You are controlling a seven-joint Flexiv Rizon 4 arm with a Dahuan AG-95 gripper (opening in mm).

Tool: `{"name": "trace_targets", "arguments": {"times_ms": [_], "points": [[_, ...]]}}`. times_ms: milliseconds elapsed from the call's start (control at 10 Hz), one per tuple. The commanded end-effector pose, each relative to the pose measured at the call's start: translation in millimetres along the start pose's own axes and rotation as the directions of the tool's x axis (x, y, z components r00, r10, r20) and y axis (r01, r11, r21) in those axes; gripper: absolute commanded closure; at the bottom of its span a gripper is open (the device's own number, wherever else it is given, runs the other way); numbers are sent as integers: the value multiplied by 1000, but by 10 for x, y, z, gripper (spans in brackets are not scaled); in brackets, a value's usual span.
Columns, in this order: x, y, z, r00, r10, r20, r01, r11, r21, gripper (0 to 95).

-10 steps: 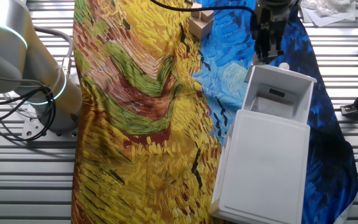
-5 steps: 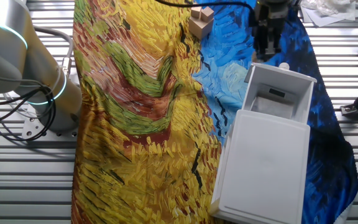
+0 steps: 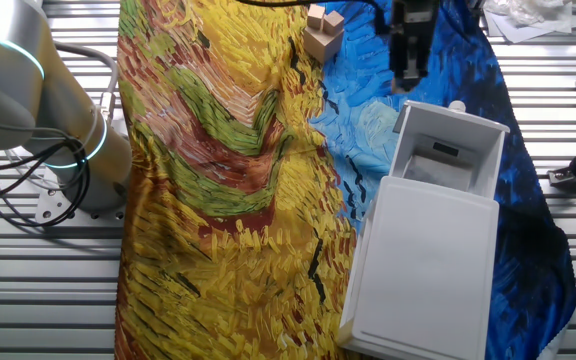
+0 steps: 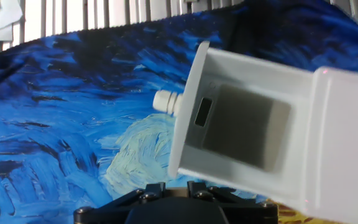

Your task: Take something out of a drawer

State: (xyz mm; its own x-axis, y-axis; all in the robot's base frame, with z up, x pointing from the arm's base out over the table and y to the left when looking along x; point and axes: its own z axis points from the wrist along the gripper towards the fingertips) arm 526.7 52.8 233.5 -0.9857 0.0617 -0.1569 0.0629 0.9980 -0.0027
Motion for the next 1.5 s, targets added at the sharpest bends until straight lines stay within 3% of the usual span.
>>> {"name": "trace_targets", "arguments": {"times_ms": [100,400,800,1400,1500], "points": [[100,128,128,1000,25,12,-25,1000,10,950],[240,280,297,999,33,16,-33,999,15,950],[327,436,653,999,28,23,-28,1000,14,950],[383,520,735,999,49,22,-49,999,10,950],[417,568,760,999,53,-8,-53,999,5,950]]}}
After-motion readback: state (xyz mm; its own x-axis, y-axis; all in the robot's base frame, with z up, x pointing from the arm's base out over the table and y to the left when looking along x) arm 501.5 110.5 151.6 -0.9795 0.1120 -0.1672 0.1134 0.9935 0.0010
